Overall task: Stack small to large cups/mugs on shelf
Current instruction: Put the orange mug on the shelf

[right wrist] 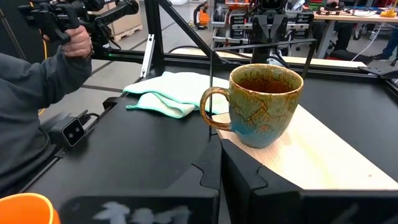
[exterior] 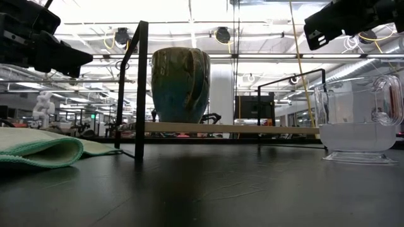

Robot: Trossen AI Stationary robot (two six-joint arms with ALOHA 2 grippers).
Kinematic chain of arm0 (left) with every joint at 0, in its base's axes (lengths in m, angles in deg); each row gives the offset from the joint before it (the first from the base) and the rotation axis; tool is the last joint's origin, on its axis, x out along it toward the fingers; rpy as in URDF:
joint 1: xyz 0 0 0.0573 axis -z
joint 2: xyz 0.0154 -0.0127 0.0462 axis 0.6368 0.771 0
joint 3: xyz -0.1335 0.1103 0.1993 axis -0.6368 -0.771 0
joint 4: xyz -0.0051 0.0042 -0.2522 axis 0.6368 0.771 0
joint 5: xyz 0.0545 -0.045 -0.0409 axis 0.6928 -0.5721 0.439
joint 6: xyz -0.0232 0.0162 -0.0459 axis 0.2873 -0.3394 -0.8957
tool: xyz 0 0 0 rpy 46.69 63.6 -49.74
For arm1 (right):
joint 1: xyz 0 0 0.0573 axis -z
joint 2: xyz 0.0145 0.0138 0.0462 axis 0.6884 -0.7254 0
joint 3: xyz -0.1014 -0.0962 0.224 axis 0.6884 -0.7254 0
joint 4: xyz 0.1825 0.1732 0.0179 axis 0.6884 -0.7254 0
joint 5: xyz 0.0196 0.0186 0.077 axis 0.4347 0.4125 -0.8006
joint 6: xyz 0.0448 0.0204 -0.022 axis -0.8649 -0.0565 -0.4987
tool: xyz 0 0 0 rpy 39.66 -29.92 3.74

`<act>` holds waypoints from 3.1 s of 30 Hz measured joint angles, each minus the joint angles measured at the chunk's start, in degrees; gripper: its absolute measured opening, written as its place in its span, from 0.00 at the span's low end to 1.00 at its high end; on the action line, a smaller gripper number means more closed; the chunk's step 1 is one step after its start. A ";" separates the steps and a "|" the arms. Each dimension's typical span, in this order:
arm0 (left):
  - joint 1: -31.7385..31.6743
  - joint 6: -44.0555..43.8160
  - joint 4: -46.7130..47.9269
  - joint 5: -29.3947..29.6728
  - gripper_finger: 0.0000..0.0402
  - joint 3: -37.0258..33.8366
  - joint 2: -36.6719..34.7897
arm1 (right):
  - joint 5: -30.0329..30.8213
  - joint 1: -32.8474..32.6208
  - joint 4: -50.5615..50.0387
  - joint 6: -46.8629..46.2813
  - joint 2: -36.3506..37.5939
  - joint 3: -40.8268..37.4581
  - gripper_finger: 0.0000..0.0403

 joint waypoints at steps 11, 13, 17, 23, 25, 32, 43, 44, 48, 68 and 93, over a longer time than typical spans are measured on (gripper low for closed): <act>0.00 -1.60 -1.61 -0.35 0.06 0.00 0.02 | -0.02 0.00 0.00 0.38 0.00 0.00 0.00; 0.00 -3.23 -4.34 -0.60 0.06 0.00 0.00 | -0.02 0.00 0.00 0.91 0.00 0.00 0.00; 0.01 -4.40 -7.38 -3.88 0.01 0.00 0.02 | -0.02 0.00 0.00 1.17 0.00 0.00 0.00; 0.04 -6.25 -10.50 -4.15 0.01 0.00 0.02 | -0.02 0.00 0.00 1.53 0.00 0.00 0.00; 0.26 -7.25 -11.99 -4.67 0.01 0.00 0.12 | -0.02 0.00 0.00 1.53 0.00 0.00 0.00; 3.48 -7.42 -17.50 -4.36 0.00 2.09 7.51 | -0.02 0.02 0.02 1.53 0.00 0.02 0.00; 10.03 -1.54 -22.67 -2.25 0.00 14.84 30.02 | -0.02 0.02 0.02 1.53 -0.02 0.04 0.00; 10.79 -1.04 -23.34 -2.03 0.00 15.92 32.14 | -0.02 0.02 0.02 1.53 -0.02 0.04 0.00; 14.34 2.20 -26.09 -2.03 0.00 19.85 40.37 | -0.02 0.02 0.02 1.53 -0.02 0.04 0.00; 20.22 3.15 -27.34 6.51 0.00 28.20 54.14 | -0.02 0.02 0.00 1.75 -0.02 0.04 0.00; 18.52 -0.09 -30.44 2.23 0.00 34.58 67.18 | -0.02 0.04 2.14 2.61 -0.02 0.07 0.00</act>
